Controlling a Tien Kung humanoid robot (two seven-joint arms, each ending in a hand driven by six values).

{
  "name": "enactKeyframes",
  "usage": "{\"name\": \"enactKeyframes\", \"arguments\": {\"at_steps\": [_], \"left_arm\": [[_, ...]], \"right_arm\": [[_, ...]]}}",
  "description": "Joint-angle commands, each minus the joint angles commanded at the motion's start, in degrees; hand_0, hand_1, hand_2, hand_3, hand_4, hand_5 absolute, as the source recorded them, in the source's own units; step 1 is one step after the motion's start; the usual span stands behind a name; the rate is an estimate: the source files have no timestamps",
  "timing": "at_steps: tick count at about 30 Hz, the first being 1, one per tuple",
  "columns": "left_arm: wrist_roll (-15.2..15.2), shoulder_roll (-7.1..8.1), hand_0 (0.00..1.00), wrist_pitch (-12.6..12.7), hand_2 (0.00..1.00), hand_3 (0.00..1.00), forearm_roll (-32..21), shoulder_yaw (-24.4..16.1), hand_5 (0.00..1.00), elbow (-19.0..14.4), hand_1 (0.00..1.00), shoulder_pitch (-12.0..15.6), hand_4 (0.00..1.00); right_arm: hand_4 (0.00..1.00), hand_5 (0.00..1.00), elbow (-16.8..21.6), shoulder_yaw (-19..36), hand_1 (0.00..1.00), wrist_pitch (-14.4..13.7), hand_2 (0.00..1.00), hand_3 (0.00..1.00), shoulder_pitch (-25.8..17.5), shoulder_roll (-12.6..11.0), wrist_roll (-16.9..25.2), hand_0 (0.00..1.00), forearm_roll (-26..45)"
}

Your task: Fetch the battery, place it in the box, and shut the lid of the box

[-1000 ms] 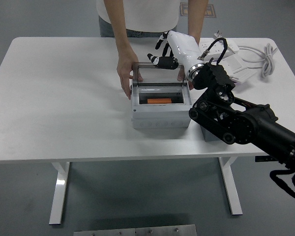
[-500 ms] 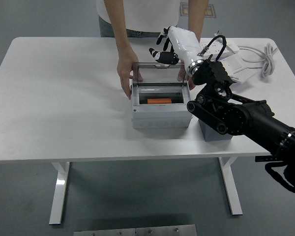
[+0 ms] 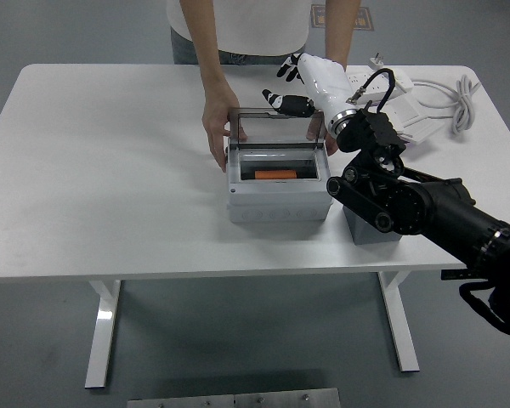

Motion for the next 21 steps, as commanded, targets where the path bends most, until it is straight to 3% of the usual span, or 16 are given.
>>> {"name": "enactKeyframes", "arguments": {"at_steps": [12,21], "left_arm": [[0.29,0.00,0.575,0.26,0.665,0.611,-0.98,0.51,0.181,-0.14,0.718,0.76,0.697],[1.22,0.23,0.577,1.23,0.665,0.611,-2.99,1.47,0.181,-0.69,0.717,2.35,0.697]], "right_arm": [[0.876,0.659,-0.27,-4.10,0.648,0.32,0.626,0.628,-1.23,-0.13,0.01,0.810,2.57],[0.876,0.658,2.99,-6.48,0.647,1.06,0.627,0.626,-2.18,-1.74,-1.02,0.808,1.79]]}}
